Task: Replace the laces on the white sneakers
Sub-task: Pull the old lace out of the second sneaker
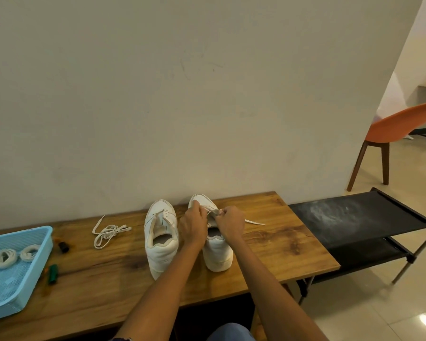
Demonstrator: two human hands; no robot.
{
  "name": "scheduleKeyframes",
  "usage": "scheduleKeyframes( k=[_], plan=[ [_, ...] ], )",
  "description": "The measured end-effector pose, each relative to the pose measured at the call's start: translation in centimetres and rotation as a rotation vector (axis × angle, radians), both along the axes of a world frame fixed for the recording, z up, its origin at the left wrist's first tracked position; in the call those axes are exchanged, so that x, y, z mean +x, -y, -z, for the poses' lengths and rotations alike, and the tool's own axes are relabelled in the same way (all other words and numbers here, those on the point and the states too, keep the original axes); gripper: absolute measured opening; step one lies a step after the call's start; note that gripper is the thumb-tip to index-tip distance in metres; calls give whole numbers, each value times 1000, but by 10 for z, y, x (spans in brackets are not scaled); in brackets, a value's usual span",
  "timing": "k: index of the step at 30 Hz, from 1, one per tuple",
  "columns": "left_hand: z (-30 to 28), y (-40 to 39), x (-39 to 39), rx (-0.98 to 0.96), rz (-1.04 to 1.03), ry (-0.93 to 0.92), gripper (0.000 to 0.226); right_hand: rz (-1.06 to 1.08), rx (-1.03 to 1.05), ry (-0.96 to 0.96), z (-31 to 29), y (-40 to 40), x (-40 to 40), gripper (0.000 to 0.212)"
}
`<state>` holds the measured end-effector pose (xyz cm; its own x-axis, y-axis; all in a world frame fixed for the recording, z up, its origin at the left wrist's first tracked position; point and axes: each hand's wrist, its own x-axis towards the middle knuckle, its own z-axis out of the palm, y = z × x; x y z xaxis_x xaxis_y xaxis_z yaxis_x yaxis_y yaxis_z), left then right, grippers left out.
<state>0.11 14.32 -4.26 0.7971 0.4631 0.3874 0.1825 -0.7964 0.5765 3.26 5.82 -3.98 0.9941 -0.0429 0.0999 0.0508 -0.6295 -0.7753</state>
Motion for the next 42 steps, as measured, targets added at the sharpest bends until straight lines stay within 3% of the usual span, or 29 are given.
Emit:
scheduleKeyframes(
  k=[3,5,10,13,22,25,31,35,38,42],
  plan=[
    [0,-1,2,-286,-117,-21,22,-3,-10,10,0,0,1,17],
    [-4,-5,6,-305,-122,-102,22,-1,-5,13,0,1,1,17],
    [-26,-10,9,-161,28,-124,31,14,-3,8,-1,3,-1,15],
    [-31,-3,10,58,176,-87,17,25,-6,21,-3,3,-3,18],
    [-21,-1,5,299,221,-167,20,9,31,0,-4,4,-5,19],
    [-15,8,4,142,195,-145,15,20,17,1,-6,5,-5,28],
    [-29,-2,9,-512,-47,199,17,53,24,3,-7,5,-8,19],
    [-24,-16,13,-663,-204,106,21,52,36,-2,-8,4,-8,20],
    [-21,-20,15,-624,-187,-1,27,59,14,0,-8,4,-9,12],
    [-27,-19,16,-247,47,37,29,69,-4,4,-8,4,-9,12]
  ],
)
